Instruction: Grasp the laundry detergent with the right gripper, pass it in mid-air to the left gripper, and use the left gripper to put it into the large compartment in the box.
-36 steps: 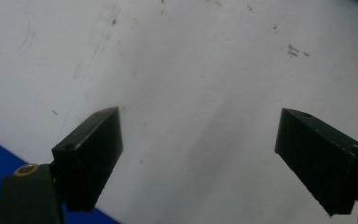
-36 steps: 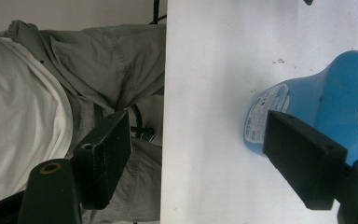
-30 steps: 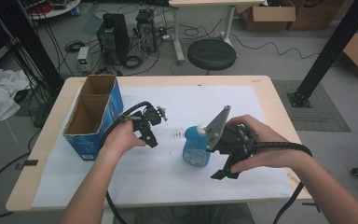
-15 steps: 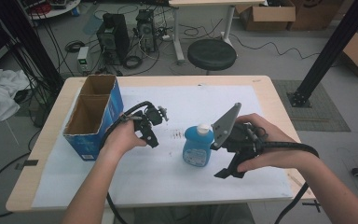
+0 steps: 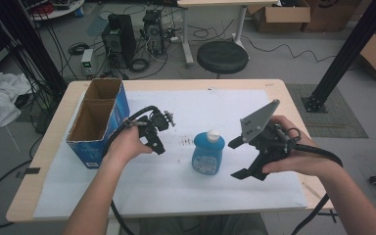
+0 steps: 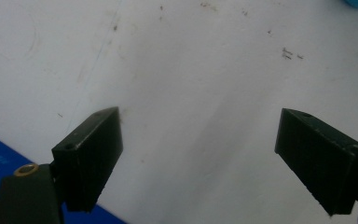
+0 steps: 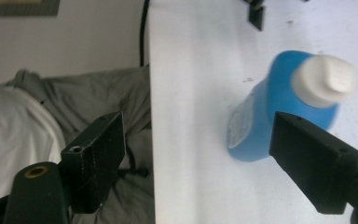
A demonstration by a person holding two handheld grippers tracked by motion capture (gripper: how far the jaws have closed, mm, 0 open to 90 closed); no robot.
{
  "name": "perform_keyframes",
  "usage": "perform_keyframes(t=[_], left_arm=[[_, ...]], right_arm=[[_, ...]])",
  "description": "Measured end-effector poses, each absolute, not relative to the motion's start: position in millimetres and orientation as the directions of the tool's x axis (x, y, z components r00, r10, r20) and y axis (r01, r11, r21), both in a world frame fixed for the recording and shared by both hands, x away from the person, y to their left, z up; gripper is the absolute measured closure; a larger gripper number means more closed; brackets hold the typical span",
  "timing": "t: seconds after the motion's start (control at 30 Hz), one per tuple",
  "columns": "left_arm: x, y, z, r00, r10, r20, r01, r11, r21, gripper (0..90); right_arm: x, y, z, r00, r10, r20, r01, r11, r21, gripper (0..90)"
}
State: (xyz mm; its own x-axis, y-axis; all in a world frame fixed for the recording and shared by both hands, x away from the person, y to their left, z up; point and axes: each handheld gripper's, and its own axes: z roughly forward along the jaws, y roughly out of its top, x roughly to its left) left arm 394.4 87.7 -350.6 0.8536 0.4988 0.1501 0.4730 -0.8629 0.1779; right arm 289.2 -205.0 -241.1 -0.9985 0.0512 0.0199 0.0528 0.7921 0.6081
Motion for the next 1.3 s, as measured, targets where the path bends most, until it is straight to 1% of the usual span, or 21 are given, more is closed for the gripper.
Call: perform_keyframes(t=[0.03,0.07,0.33,0.47,0.57,0.87,1.3], left_arm=[[394.4,87.7,-350.6,0.854,0.499,0.15,0.473,-0.863,0.178,15.5],[394.1,87.1,-351.0,0.854,0.498,0.15,0.473,-0.863,0.175,15.6],[392.9,86.4,-350.5,0.854,0.498,0.152,0.472,-0.864,0.175,15.5],[392.3,86.6,-350.2,0.853,0.499,0.153,0.474,-0.863,0.175,15.5],[392.0,87.3,-349.6,0.853,0.499,0.153,0.473,-0.863,0.176,15.5],[390.9,88.2,-349.3,0.854,0.498,0.154,0.472,-0.864,0.177,15.6],[388.8,88.9,-346.6,0.852,0.497,0.164,0.466,-0.864,0.192,15.4]], right_arm=[[289.2,-205.0,-241.1,-0.998,0.051,0.02,0.053,0.792,0.608,18.3],[291.6,-212.5,-242.2,-0.997,0.07,0.021,0.068,0.765,0.641,18.3],[300.0,-235.9,-250.8,-0.987,0.157,0.018,0.122,0.683,0.721,17.2],[302.8,-243.7,-256.8,-0.981,0.195,0.021,0.145,0.65,0.746,17.2],[304.7,-248.2,-262.7,-0.975,0.221,0.018,0.158,0.637,0.754,17.2],[314.2,-255.3,-277.5,-0.97,0.241,0.027,0.171,0.604,0.779,16.9],[331.0,-251.6,-305.9,-0.959,0.28,0.04,0.211,0.613,0.761,16.8]])
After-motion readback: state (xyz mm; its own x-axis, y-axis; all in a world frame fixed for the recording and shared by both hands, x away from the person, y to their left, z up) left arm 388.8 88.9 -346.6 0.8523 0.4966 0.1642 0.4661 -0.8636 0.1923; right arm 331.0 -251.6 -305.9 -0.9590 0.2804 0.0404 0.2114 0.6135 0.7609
